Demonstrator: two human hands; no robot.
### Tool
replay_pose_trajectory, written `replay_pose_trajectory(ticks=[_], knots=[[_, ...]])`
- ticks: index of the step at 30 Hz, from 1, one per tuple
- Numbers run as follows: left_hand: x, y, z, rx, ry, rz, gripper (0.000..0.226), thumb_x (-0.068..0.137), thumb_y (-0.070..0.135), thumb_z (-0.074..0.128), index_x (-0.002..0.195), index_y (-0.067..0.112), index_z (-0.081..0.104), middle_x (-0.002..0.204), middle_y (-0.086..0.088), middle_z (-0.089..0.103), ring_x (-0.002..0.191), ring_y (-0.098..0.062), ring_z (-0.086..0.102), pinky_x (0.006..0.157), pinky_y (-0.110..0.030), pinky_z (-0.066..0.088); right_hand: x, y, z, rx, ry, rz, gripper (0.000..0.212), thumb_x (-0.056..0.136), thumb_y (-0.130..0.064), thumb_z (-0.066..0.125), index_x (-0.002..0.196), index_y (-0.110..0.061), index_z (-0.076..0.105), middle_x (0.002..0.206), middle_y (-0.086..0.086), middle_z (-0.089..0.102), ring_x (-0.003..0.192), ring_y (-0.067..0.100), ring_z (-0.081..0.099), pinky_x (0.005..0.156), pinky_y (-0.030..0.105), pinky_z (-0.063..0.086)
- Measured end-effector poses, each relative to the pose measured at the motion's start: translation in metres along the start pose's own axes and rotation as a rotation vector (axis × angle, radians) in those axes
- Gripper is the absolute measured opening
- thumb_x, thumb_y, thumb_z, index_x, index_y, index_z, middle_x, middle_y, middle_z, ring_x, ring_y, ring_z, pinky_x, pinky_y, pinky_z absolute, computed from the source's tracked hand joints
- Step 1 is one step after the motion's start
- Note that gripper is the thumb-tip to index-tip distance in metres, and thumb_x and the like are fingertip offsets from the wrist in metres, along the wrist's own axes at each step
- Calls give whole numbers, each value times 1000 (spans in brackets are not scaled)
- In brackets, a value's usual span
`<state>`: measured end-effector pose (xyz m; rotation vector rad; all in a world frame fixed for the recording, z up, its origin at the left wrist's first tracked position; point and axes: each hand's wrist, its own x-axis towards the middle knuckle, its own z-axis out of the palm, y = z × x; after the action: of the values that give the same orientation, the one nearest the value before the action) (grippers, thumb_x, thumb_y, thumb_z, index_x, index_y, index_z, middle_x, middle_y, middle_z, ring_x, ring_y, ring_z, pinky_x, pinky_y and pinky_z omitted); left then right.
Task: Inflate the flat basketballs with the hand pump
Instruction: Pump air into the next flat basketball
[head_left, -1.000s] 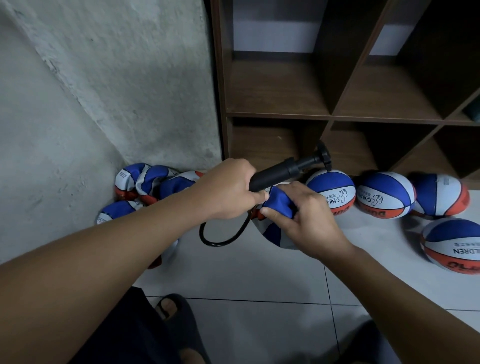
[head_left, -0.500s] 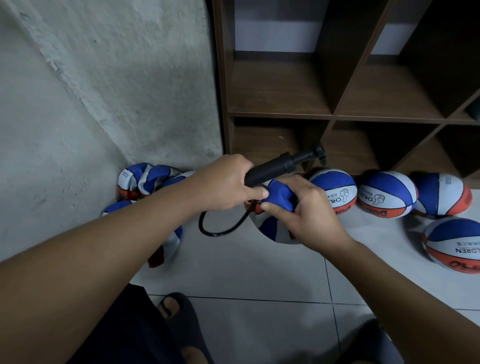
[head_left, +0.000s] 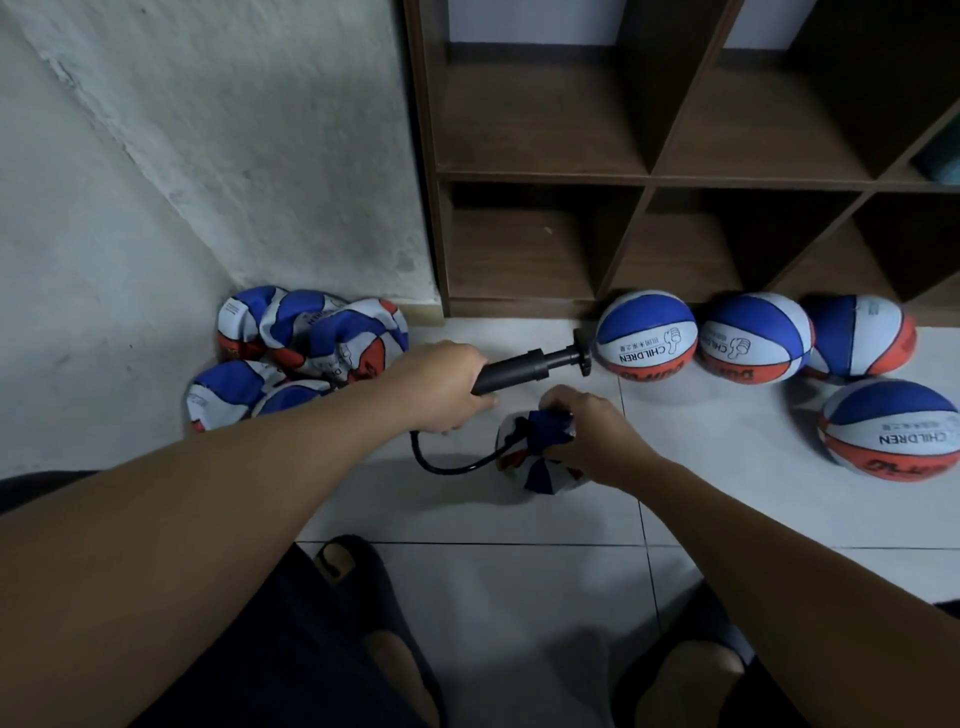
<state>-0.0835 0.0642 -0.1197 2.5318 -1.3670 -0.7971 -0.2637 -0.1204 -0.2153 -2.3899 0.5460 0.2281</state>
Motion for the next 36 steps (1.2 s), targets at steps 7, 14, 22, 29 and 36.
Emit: replay_pose_trajectory(ticks=[7, 14, 22, 29, 36], knots=[[-3, -3, 4, 210, -35, -36, 36, 101, 58, 65, 93, 23, 62, 76, -1, 68, 66, -21, 69, 59, -34, 54, -9, 22, 1, 24, -52, 36, 68, 74, -22, 97, 132, -33, 62, 133, -9, 66, 115, 16, 62, 96, 30, 54], [3, -8, 9, 275, 11, 19, 29, 98, 57, 66, 89, 30, 61, 80, 3, 65, 68, -19, 65, 55, -31, 45, -16, 9, -60, 412, -164, 61, 85, 65, -51, 102, 137, -38, 60, 136, -10, 63, 123, 13, 67, 101, 37, 59], [5, -5, 15, 344, -16, 69, 23, 98, 45, 67, 82, 30, 58, 78, 2, 64, 67, -20, 63, 57, -36, 52, -31, -48, -37, 734, 77, 108, 43, 104, -54, 62, 112, -12, 66, 87, 10, 63, 71, 24, 64, 68, 42, 60], [2, -8, 30, 308, -2, 78, 23, 99, 45, 69, 87, 33, 54, 81, 4, 62, 68, -16, 61, 54, -32, 39, -20, -40, -14, 709, 212, 331, 34, 102, -46, 55, 84, -18, 62, 68, 3, 50, 66, 26, 48, 64, 42, 43], [-5, -29, 30, 185, 9, 15, 21, 97, 54, 69, 90, 36, 61, 79, 7, 64, 69, -15, 64, 59, -32, 46, -17, -1, -43, 666, 468, 466, 23, 86, -35, 52, 81, -14, 59, 69, -2, 53, 74, 26, 47, 68, 42, 42]])
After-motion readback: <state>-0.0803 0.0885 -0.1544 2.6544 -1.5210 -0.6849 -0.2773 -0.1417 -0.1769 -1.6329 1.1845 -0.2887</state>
